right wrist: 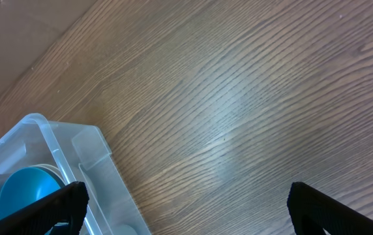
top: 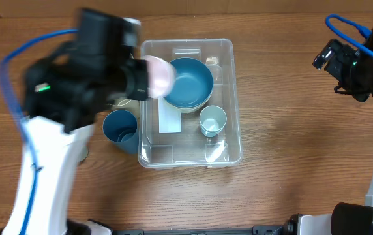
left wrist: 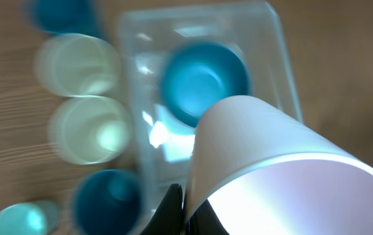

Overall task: Pack container
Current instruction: 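Lift the pink cup and drop it into the nested cups in the container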

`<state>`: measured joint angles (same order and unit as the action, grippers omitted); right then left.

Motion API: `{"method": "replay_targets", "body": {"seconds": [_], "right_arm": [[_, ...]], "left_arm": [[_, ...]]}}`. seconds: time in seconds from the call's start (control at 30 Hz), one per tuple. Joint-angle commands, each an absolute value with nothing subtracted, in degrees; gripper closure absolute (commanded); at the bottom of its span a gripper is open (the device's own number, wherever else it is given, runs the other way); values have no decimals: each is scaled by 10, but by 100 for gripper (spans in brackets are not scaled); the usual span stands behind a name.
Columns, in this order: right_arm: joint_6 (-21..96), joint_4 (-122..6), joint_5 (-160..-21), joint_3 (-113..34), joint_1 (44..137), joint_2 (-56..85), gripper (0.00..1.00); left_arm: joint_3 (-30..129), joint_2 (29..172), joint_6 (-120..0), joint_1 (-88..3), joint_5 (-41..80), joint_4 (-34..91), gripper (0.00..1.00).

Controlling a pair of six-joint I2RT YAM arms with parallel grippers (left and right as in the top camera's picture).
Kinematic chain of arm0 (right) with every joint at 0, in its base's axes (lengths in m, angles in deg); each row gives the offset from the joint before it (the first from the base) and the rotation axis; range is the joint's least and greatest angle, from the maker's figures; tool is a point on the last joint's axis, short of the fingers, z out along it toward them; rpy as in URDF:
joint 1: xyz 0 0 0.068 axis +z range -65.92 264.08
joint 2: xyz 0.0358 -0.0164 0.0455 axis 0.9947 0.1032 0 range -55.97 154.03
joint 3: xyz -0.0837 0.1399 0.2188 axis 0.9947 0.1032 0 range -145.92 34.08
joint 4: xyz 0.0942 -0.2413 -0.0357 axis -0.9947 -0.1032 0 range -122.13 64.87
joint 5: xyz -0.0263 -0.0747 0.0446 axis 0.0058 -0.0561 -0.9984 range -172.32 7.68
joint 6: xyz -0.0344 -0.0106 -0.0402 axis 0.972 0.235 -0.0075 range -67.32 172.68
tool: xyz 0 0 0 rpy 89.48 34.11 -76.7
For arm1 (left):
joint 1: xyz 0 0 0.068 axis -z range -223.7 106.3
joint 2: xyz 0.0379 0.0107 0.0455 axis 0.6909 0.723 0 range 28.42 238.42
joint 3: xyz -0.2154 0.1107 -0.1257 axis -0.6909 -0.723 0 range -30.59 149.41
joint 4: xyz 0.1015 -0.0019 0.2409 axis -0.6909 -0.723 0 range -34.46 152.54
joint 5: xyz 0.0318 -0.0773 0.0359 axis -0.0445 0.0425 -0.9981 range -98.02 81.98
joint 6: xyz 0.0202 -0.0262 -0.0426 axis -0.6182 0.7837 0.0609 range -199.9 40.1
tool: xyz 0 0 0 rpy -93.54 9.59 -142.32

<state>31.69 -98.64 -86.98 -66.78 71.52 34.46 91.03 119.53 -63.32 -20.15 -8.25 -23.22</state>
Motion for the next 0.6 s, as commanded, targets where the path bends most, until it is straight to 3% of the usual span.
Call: {"method": "replay_targets", "body": {"seconds": [0.0, 0.2, 0.57], "right_arm": [[314, -985, -870, -668, 716, 338, 0], [314, -985, -870, -668, 716, 338, 0], [314, -985, -870, -668, 716, 338, 0]], "left_arm": [[896, 1250, -623, -125, -86, -223, 96], [896, 1347, -652, -59, -86, -220, 96], [896, 1471, -663, -49, -82, -222, 96]]}}
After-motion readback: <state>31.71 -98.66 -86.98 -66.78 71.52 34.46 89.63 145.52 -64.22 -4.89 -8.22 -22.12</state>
